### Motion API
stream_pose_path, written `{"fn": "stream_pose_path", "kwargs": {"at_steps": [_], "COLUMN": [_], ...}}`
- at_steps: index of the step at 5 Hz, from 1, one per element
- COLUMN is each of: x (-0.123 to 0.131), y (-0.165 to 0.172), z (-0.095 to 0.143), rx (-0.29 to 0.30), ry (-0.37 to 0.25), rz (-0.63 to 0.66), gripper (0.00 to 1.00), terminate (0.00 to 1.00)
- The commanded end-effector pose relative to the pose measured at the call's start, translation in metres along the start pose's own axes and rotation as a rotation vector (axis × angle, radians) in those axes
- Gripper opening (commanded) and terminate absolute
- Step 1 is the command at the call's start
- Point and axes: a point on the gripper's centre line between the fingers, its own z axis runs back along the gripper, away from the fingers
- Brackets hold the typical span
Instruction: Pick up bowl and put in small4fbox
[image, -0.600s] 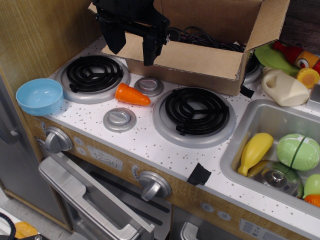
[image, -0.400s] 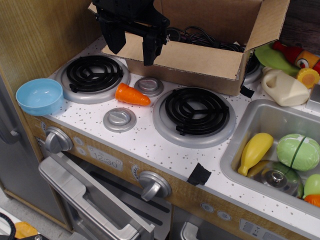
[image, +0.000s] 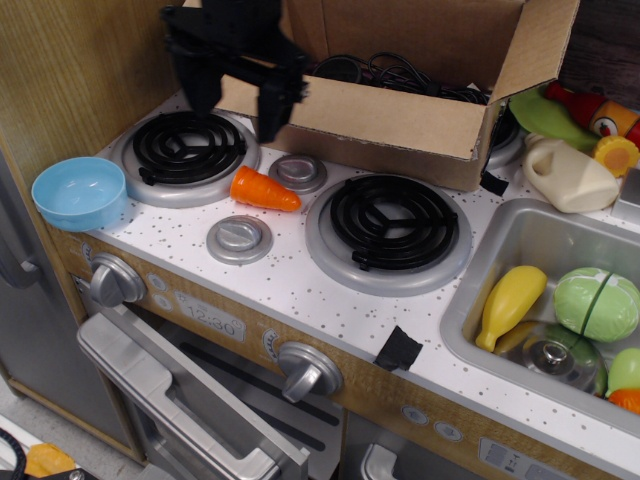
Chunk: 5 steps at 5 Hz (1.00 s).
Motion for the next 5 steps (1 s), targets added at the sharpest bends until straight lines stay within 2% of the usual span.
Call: {"fn": "stream_pose_path", "kwargs": {"at_steps": [1, 2, 3, 5], "x": [-0.016, -0.023, -0.029, -0.036], "y": [0.033, 0.049, 0.067, 0.097], "z": [-0.019, -0.024, -0.037, -0.074], "rx": [0.024, 0.068, 0.102, 0.112], "ry": [-0.006, 0.022, 0.016, -0.027], "rz": [0.001, -0.005, -0.015, -0.041], "gripper": [1.0, 1.0, 1.0, 1.0], "terminate": [0.0, 0.0, 0.0, 0.0]}}
